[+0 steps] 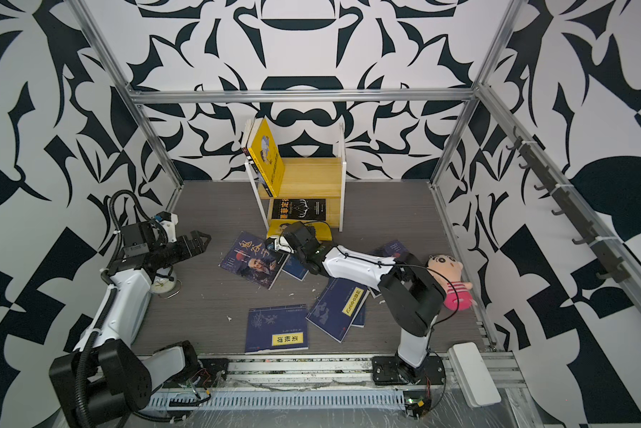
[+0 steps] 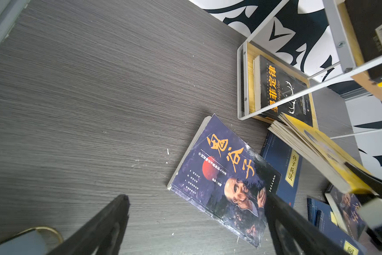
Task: Stacking books/files
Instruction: Place the book on the bookshelf.
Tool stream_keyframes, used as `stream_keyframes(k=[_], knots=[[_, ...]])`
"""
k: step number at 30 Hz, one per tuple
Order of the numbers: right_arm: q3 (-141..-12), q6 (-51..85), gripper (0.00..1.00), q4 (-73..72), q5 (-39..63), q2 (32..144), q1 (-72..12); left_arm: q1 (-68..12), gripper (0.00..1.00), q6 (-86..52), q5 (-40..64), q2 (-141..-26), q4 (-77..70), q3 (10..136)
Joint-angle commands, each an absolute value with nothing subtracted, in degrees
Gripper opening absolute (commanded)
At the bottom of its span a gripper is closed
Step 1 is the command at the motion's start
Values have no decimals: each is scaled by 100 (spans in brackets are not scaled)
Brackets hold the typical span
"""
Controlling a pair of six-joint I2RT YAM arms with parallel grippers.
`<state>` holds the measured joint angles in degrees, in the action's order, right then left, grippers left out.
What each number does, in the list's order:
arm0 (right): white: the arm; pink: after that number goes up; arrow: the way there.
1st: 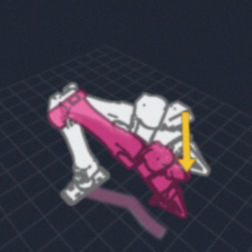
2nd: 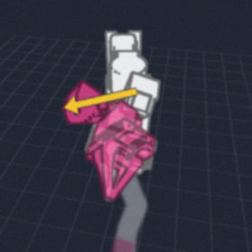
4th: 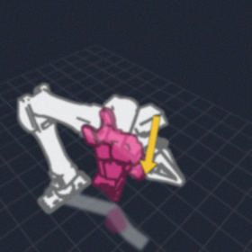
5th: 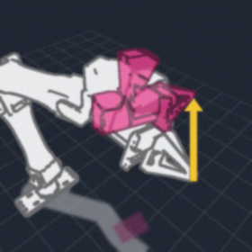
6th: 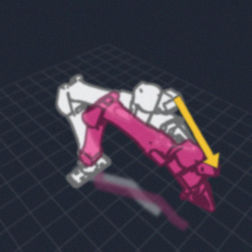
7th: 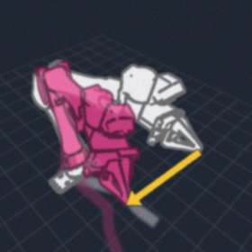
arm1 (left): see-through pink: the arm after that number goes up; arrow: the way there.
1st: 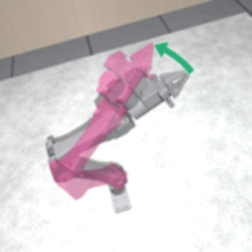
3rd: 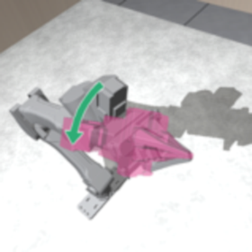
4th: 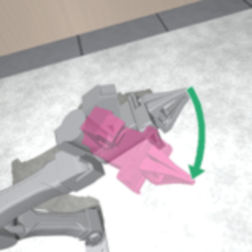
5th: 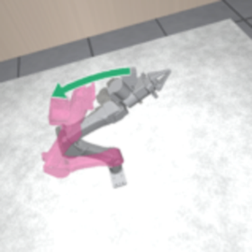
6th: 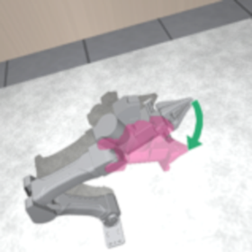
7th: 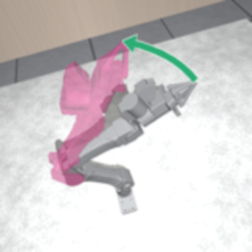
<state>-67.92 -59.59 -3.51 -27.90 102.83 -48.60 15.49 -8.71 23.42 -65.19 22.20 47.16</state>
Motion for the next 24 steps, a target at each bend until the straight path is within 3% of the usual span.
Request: stream_keyframes(k=[1,11,24], knots=[[-7234,-6486,0,-1565,-3182,10084,-4826,1576,100,-739,2386,-6399,2322,4766],[-7708,-6592,0,-985,-3007,10222,-4637,1582,100,-745,2496,-6453,2304,4755],[-7752,-6750,0,-2374,-3008,11068,-4355,1623,100,-753,2551,-6427,2271,4721]])
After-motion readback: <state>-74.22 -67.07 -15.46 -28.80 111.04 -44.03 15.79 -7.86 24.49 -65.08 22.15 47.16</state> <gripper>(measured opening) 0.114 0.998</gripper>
